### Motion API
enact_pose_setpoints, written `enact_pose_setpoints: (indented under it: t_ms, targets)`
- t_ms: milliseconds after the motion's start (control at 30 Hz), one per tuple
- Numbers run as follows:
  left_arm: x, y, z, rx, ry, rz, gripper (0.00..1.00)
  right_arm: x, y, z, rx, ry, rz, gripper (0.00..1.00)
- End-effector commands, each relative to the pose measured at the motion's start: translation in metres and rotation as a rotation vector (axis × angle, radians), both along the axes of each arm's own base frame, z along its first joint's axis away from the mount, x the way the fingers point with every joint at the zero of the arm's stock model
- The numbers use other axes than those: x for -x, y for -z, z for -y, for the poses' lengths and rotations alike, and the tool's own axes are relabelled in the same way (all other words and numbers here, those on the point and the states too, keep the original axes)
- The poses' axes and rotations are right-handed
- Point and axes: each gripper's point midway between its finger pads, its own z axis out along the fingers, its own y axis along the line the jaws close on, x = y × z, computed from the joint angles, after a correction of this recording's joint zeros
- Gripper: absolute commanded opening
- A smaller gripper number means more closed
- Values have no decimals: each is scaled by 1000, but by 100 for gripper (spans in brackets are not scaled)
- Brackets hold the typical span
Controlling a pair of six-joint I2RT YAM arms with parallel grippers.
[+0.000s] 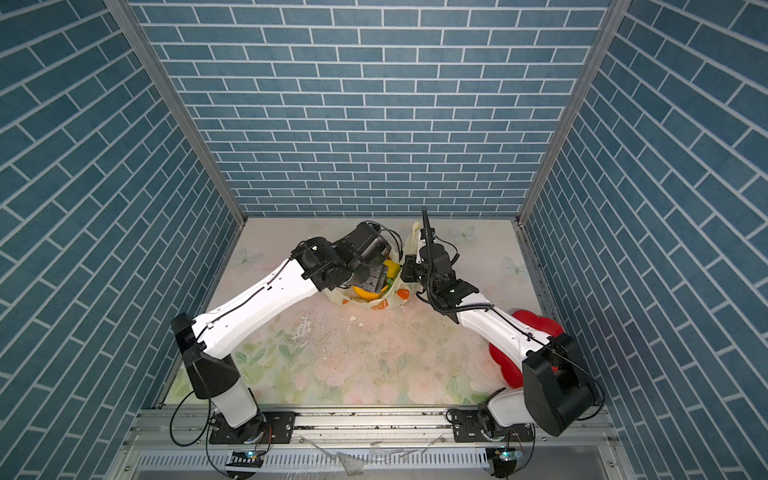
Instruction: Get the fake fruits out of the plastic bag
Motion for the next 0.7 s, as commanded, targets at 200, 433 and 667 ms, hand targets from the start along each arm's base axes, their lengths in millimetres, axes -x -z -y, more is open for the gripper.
enact_pose_setpoints:
  t_ms: [200, 433, 667]
  targets:
    - [-30, 46, -55, -60, -238, 8, 77, 3, -12, 4, 12, 2, 51, 0]
    - [-39, 65, -86, -72, -335, 20, 82, 6, -8, 2, 16, -20, 43, 0]
    - [-56, 82, -94, -36, -365, -14, 84, 6, -7, -2, 17, -38, 40, 0]
